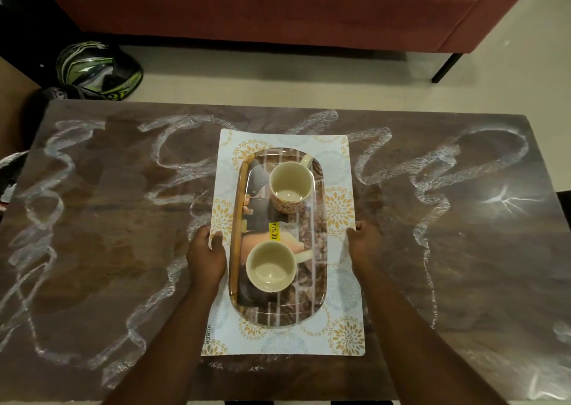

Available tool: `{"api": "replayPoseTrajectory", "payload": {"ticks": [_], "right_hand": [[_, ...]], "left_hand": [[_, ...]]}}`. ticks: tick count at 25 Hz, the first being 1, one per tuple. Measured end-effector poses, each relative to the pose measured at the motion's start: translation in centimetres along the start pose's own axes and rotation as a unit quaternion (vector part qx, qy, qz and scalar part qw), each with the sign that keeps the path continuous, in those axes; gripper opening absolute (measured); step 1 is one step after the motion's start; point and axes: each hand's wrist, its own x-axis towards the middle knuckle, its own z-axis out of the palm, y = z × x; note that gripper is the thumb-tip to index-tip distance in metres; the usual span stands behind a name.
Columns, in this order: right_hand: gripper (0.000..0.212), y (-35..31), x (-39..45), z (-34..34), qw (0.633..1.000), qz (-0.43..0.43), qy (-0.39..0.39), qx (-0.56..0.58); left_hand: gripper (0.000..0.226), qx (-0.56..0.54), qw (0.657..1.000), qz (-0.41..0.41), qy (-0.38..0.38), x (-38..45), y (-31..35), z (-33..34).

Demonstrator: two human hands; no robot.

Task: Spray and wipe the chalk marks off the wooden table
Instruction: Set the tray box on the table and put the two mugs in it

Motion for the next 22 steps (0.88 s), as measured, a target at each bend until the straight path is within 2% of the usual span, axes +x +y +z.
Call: {"api": "replayPoseTrajectory", "payload": {"ticks": [5, 9, 12, 17, 22], "right_hand": [[0.014, -1.7, -1.7, -0.5, 1.000, -0.024, -0.004, -0.013], [0.012, -3.9, -3.8, 0.8, 0.995, -0.085, -0.041, -0.022], [0.012, -5.7, -6.2, 5.0, 0.984, -0.139, -0.109, 0.003], [0.009, -10.3, -11.0, 14.6, 0.973, -0.138, -0.183, 0.007], [0.018, -14.0, -15.5, 22.6, 0.962, -0.190, -0.197, -0.025]], "left_hand": [[0.020, 0.007, 0.999, -0.024, 0.027, 0.6, 0.3, -0.4], [0.019, 0.011, 0.998, -0.046, 0.041, 1.9, -0.5, -3.4], [0.021, 0.011, 0.995, -0.063, 0.071, 3.7, -1.8, -8.4], [0.026, 0.050, 0.990, -0.063, 0.112, 8.5, -5.6, -18.5], [0.030, 0.110, 0.983, -0.066, 0.134, 13.5, -9.9, -26.7]]}}
